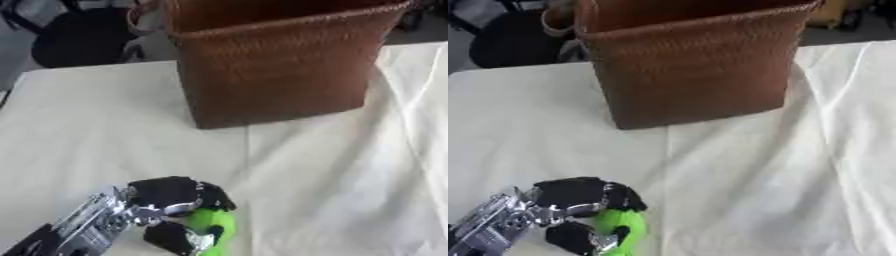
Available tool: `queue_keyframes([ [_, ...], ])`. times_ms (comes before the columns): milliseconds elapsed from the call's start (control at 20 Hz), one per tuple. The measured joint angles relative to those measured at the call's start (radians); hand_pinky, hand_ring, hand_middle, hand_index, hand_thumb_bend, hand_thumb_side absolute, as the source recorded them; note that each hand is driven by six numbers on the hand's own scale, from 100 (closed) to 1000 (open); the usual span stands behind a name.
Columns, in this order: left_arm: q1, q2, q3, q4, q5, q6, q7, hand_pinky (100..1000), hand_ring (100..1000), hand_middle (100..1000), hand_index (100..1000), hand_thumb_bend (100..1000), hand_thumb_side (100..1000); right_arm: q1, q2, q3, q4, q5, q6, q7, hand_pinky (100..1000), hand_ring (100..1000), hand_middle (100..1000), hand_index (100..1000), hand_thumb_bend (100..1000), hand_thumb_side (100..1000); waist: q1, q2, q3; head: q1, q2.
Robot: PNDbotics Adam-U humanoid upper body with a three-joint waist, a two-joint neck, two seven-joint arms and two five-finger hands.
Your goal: Pick up objects on the table and place them in the box.
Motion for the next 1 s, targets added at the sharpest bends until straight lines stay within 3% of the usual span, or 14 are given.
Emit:
queue_keyframes([
  [250,-0.012,0.001,0.001,-0.006,0.025,-0.047,-0.105,682,792,930,1000,100,803,0.000,-0.001,-0.002,0.000,-0.004,-0.007,-0.007,694,599,702,601,100,1000,0.000,0.000,-0.002,0.000,0.000],
  [400,-0.018,0.008,0.002,-0.009,0.047,-0.081,-0.170,757,841,968,1000,100,855,0.000,-0.003,-0.002,0.000,-0.005,-0.009,-0.009,693,598,701,601,100,1000,0.004,0.000,-0.006,0.000,0.000],
  [450,-0.021,0.015,0.002,-0.009,0.055,-0.094,-0.189,823,879,991,1000,100,857,0.000,-0.004,-0.002,0.000,-0.005,-0.009,-0.009,693,598,700,600,100,1000,0.004,0.000,-0.007,0.000,-0.001],
  [800,-0.030,0.047,-0.013,0.005,0.074,-0.120,-0.188,840,892,1000,1000,100,831,-0.003,-0.008,-0.002,0.000,-0.006,-0.009,-0.009,692,596,699,596,100,1000,0.009,-0.002,-0.012,-0.001,-0.009],
  [850,-0.030,0.047,-0.013,0.008,0.074,-0.123,-0.185,790,911,1000,1000,100,871,-0.003,-0.008,-0.002,0.000,-0.006,-0.009,-0.009,692,595,697,595,100,1000,0.009,-0.002,-0.012,-0.001,-0.009],
  [1000,-0.033,0.047,-0.013,0.013,0.072,-0.128,-0.180,793,925,1000,1000,100,881,-0.003,-0.008,-0.002,0.000,-0.007,-0.008,-0.009,692,595,697,595,100,1000,0.009,-0.004,-0.012,-0.001,-0.009],
])
